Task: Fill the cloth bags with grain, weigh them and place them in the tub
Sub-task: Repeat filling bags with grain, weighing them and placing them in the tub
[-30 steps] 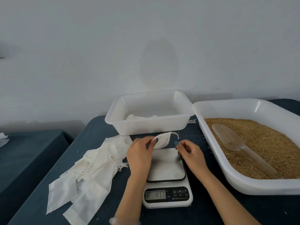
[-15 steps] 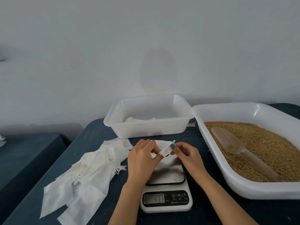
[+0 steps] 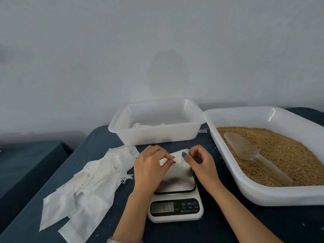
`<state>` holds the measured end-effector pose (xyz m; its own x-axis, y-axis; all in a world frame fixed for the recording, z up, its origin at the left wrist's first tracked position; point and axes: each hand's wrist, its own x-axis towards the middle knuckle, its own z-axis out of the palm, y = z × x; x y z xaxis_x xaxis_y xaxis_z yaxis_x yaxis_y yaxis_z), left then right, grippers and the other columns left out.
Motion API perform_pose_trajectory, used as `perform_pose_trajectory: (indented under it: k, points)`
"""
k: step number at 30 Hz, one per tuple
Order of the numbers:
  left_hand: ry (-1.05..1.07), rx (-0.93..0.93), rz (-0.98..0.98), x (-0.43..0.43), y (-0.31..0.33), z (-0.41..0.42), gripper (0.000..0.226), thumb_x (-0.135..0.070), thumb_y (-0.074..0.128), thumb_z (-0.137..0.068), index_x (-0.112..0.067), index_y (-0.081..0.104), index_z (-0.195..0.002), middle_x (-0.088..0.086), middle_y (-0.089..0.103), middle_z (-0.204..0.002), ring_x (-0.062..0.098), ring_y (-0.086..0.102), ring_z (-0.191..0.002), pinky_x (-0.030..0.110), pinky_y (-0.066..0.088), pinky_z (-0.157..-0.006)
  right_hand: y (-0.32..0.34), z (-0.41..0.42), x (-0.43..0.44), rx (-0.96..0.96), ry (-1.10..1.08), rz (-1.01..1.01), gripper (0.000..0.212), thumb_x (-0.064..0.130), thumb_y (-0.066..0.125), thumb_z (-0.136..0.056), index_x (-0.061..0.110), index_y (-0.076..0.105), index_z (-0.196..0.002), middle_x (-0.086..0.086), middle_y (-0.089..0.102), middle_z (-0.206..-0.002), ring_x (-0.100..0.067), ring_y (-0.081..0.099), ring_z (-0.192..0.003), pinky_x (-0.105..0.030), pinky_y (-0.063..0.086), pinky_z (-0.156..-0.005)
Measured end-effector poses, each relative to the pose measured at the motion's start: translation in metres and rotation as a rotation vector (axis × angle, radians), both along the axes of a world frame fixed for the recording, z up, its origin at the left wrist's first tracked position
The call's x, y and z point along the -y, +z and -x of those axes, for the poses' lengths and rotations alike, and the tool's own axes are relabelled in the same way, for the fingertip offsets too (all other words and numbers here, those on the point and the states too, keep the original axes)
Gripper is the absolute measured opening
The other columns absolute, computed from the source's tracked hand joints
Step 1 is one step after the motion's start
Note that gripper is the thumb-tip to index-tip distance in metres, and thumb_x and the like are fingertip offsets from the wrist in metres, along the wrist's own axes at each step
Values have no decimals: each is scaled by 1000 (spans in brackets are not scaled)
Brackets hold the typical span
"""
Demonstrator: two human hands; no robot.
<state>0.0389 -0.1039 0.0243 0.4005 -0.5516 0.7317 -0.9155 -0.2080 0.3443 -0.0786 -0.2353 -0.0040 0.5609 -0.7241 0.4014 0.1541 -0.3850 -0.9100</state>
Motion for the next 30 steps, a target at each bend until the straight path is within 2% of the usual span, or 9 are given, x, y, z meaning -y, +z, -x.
perform_pose_trajectory:
  k: [4,7,10,14,19,22,25,27,30]
  points:
    - [54,-20,-9,-1,1,1,21,-25,87,-68,-29,67,-68,-18,56,-74,4,48,-71,11,34,-57,2,4,-10,-19,-35,289,15,18,67,-80,31,67,-87,18,63,-82,-9,55,-87,-15,42,-74]
    - [61,-29,-11,-3,0,2,23,-26,87,-68,-28,64,-69,-18,56,-75,5,49,-72,15,36,-56,3,3,-13,-56,-36,344,21,20,58,-77,29,72,-89,18,60,-83,-8,52,-92,-20,40,-79]
    - [58,-33,-8,-4,0,2,24,-27,87,-68,-28,63,-71,-19,56,-75,4,50,-72,12,33,-58,1,4,-11,-52,-82,387,21,40,60,-81,30,74,-92,17,57,-87,-8,50,-94,-21,40,-78]
    - [29,-13,-15,-2,-4,1,25,-23,85,-65,-30,62,-72,-20,57,-77,2,48,-75,9,31,-59,-2,3,-12,-115,-141,541,45,64,60,-79,24,75,-94,15,54,-92,-5,46,-97,-16,39,-78]
    - [-58,21,59,2,-3,1,17,-33,76,-69,-28,63,-78,-18,59,-88,4,53,-84,22,45,-68,1,2,-12,-76,-221,601,33,52,61,-84,23,76,-87,21,60,-94,-3,48,-99,-17,40,-79]
    - [-77,-48,-13,7,-1,7,45,-47,71,-72,-26,58,-109,-17,58,-109,4,54,-100,20,43,-85,3,4,-13,-39,-242,570,31,49,62,-84,23,78,-91,24,66,-93,-1,49,-98,-14,41,-79]
    - [-71,-53,-157,12,-5,9,70,-54,61,-75,-26,47,-137,-16,57,-128,4,51,-119,21,35,-103,4,5,-15,-9,-198,525,28,45,65,-82,22,78,-91,22,66,-88,-4,52,-96,-24,48,-77]
    - [-67,-10,-220,12,-5,4,68,-54,63,-74,-26,50,-136,-15,63,-120,7,55,-116,24,36,-105,4,5,-16,20,-182,516,21,39,69,-81,21,77,-88,25,62,-85,-6,54,-92,-31,51,-74]
    - [-64,-6,-230,13,-3,-3,49,-49,64,-73,-27,60,-116,-13,67,-105,11,60,-98,25,42,-91,7,6,-16,57,-166,546,25,43,66,-82,21,77,-86,27,63,-83,-7,53,-92,-34,50,-71]
